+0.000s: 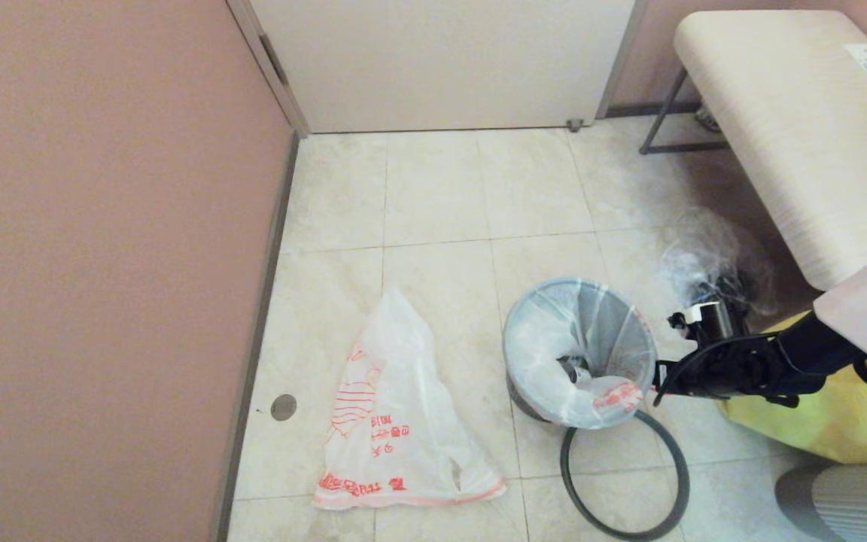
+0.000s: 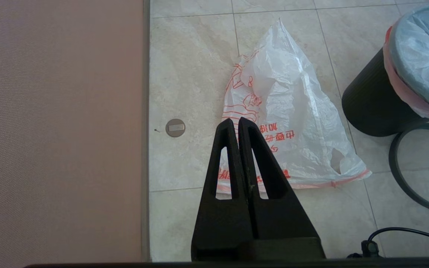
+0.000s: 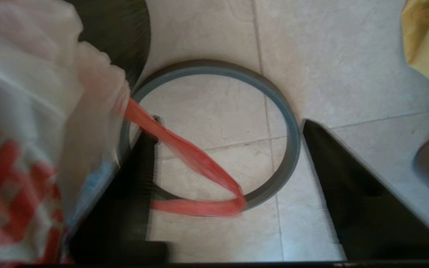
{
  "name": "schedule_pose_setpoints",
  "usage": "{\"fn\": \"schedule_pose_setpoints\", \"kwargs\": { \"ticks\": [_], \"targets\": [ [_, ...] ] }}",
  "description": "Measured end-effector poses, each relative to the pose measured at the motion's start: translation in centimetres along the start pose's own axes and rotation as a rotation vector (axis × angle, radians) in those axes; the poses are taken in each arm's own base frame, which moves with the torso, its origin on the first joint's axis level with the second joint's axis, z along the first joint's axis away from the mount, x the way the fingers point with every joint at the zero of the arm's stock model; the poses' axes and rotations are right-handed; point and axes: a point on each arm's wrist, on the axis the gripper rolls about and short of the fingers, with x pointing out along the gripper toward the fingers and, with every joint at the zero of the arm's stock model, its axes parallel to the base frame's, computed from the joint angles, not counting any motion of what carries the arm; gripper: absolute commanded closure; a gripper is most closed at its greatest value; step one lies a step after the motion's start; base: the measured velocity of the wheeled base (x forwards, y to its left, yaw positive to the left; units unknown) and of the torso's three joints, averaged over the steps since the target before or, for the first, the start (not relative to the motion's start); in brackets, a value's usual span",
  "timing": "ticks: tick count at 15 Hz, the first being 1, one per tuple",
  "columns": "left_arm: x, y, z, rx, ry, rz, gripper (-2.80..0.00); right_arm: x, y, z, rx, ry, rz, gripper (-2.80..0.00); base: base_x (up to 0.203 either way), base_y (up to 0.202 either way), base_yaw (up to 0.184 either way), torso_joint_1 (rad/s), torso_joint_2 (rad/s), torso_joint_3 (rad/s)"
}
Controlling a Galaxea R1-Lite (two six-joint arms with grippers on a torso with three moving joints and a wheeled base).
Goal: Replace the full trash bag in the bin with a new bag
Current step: Place the trash bag on the floor
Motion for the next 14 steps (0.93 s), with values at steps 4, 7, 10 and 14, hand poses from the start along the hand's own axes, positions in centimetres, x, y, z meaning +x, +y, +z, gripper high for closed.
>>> {"fn": "schedule_pose_setpoints", "kwargs": {
  "ticks": [4,7,10,14],
  "targets": [
    [0.0,0.0,0.0,0.0,0.0,0.0,0.0,-0.1,0.3,0.0,0.001,0.003,0.004,0.0,0.0,0.0,0.0,0.0,0.0,0.0],
    [0.0,0.0,0.0,0.0,0.0,0.0,0.0,-1.4,0.3,0.3,0.068,0.007,0.01,0.0,0.0,0.0,0.0,0.0,0.0,0.0],
    [0.0,0.0,0.0,0.0,0.0,0.0,0.0,-3.5,0.5,0.8,0.144,0.04,0.038,0.0,0.0,0.0,0.0,0.0,0.0,0.0],
    [0.0,0.0,0.0,0.0,0.0,0.0,0.0,-6.5,1.4,1.2,0.171,0.025,0.063,0.0,0.0,0.0,0.0,0.0,0.0,0.0]
  ]
}}
